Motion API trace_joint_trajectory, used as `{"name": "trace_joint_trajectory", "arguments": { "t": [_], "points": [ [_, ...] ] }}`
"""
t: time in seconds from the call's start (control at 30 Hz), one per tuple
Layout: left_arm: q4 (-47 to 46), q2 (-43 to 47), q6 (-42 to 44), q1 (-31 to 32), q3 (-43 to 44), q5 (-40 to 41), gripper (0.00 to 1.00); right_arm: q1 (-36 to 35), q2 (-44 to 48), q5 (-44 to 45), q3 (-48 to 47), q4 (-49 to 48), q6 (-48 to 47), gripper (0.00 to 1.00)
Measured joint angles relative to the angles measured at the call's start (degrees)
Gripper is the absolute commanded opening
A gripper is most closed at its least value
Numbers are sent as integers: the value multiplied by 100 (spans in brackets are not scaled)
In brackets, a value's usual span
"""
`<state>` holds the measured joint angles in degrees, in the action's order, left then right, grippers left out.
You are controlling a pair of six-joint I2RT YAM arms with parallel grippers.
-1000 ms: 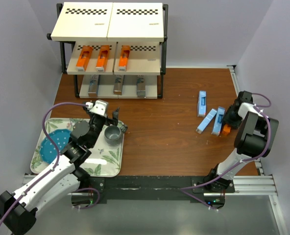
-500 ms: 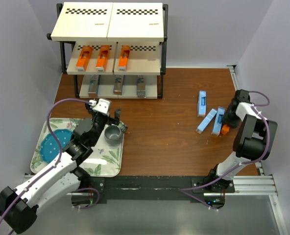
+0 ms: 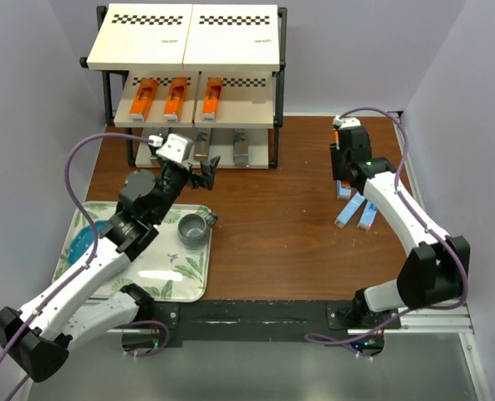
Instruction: Place and organize the toothpastes onto the shelf
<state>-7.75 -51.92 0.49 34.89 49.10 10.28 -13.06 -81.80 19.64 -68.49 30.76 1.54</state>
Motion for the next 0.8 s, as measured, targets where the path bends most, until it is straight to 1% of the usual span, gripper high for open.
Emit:
{"name": "trace_joint_trajectory", "arguments": {
  "t": [0.13,0.33,0.5,0.6,0.7,0.8],
  "points": [
    [221,-372,-339,0,483,-573,100,-787,516,282,37,-103,-586,27],
    [619,-1143,-831,0,1305,-1663,100,-2068,1298,728,214,-293,-1491,27],
    [767,-1543,-1158,0,1718,-2240,100,-2881,1753,892,295,-396,-2044,29],
    [994,-1749,-1364,-2,2048,-2507,99,-3298,2000,927,348,-459,-2345,30],
    [1213,-1910,-1641,-68,2376,-2804,98,-3563,2214,894,417,-538,-2618,31],
    [1287,-2024,-2162,-319,2649,-3410,98,-3735,2354,879,520,-616,-2935,32]
  ]
}}
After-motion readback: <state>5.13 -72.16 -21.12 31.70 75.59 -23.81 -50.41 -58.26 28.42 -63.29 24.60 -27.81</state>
